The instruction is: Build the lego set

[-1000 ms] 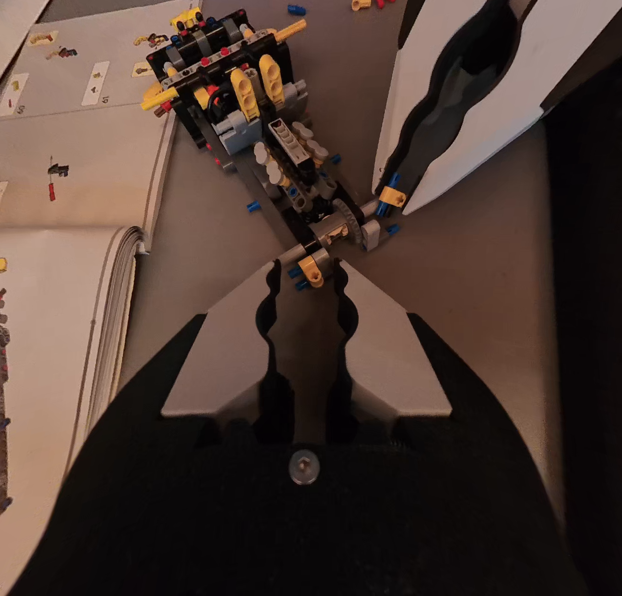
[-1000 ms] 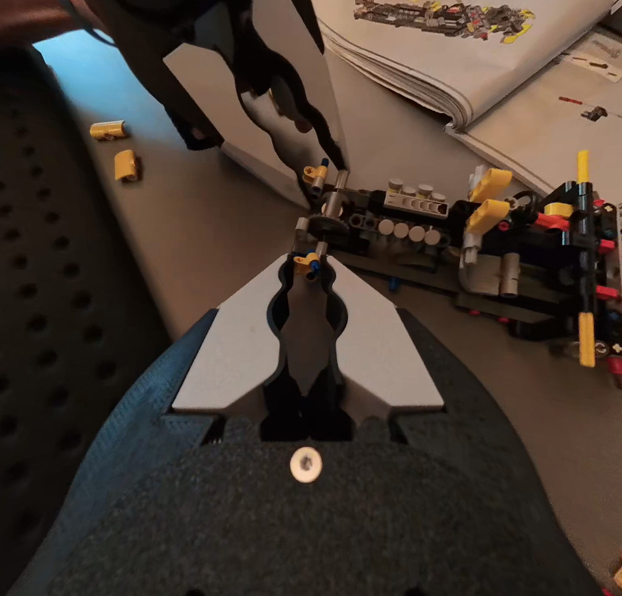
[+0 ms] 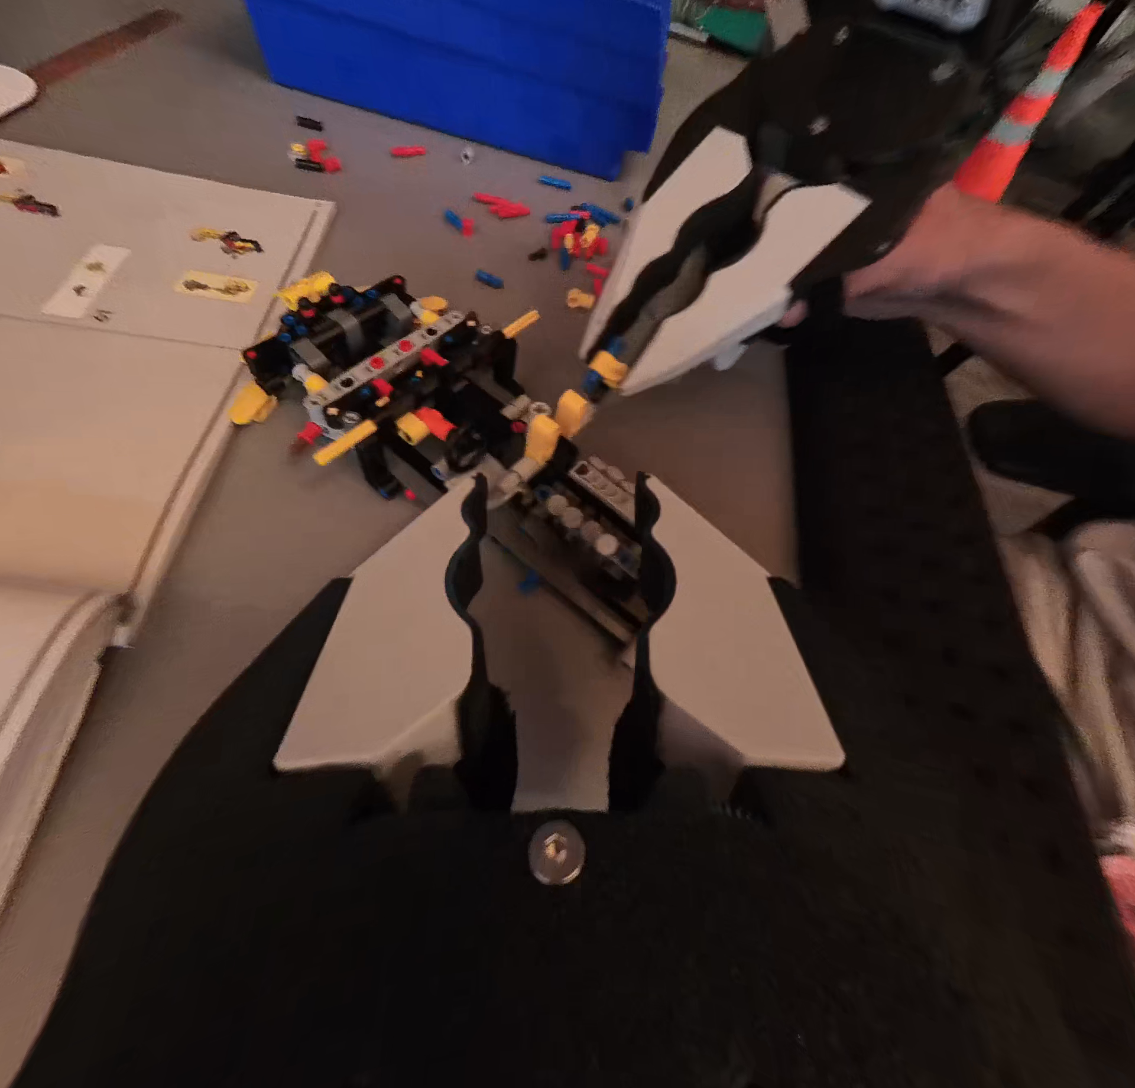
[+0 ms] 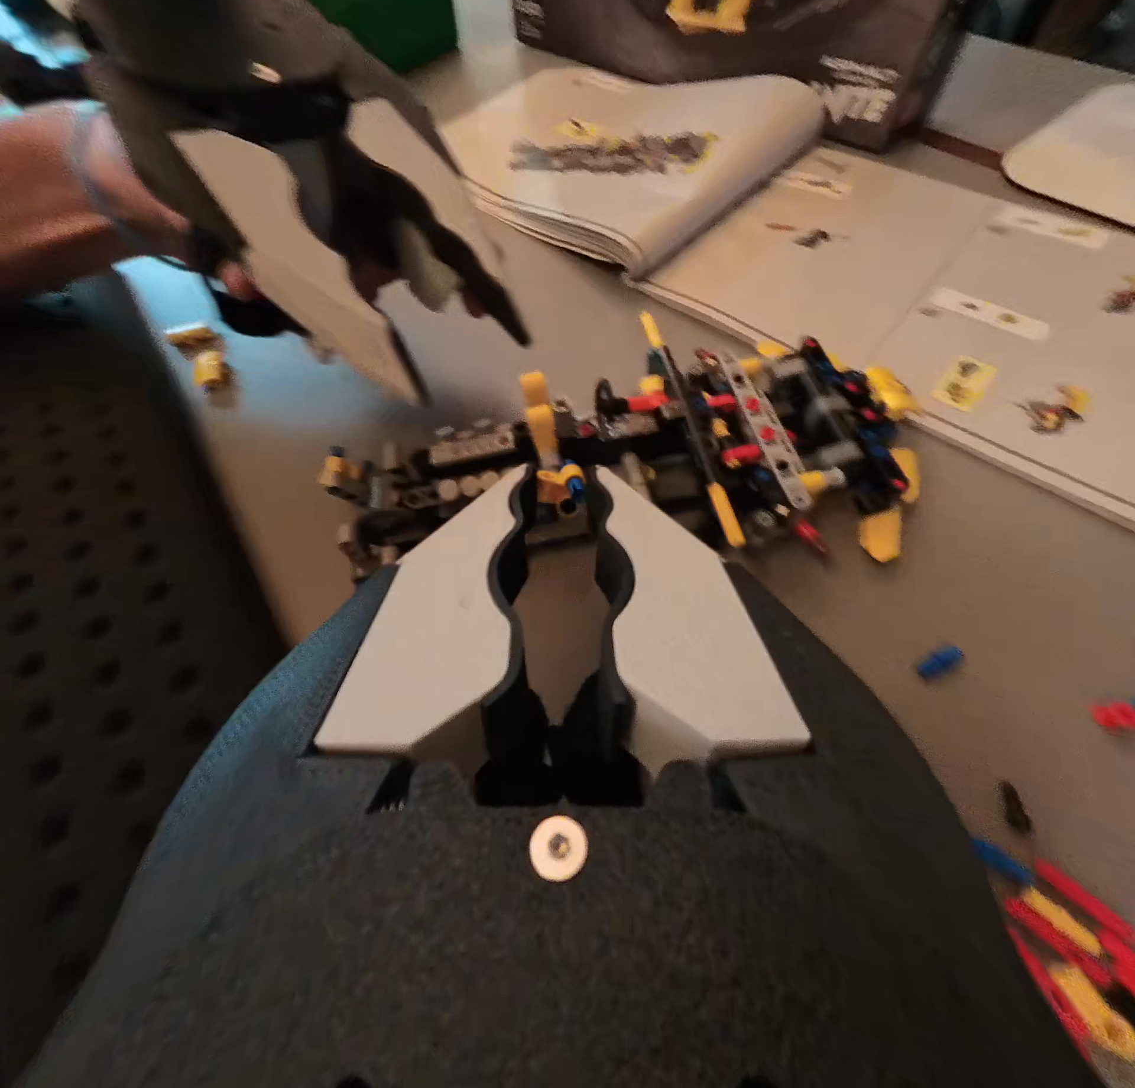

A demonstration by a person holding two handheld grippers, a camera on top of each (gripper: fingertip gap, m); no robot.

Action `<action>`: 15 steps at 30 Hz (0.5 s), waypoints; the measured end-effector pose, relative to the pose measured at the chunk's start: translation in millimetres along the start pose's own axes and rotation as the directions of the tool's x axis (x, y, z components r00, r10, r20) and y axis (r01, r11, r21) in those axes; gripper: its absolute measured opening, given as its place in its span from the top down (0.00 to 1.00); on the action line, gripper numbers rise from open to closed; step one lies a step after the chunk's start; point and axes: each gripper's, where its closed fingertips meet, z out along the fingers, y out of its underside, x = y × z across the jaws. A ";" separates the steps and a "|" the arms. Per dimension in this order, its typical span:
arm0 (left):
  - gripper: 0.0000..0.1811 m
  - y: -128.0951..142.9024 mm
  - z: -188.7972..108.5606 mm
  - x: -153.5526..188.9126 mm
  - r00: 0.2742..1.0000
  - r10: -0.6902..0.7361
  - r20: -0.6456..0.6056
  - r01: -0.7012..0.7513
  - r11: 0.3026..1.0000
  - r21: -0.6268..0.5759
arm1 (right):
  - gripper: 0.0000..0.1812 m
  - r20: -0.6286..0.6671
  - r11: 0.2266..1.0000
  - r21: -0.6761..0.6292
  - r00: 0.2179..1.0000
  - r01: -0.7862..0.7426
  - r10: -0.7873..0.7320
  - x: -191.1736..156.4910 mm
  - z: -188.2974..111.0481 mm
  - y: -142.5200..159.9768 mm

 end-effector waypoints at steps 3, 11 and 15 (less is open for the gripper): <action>0.73 6.6 -1.9 -25.4 0.975 0.166 0.148 -0.154 0.984 -0.091 | 0.92 -0.022 0.995 -0.038 0.995 0.096 -0.097 -0.7 -0.4 4.9; 0.87 6.4 9.5 -11.7 0.954 0.280 -0.107 -0.290 0.952 -0.096 | 0.92 -0.018 0.999 -0.035 1.000 0.025 -0.026 -1.2 8.2 14.5; 0.87 13.5 17.7 -12.0 0.949 0.238 -0.206 -0.266 0.957 -0.118 | 0.92 -0.018 1.000 -0.020 1.000 0.012 -0.013 -2.3 8.2 15.5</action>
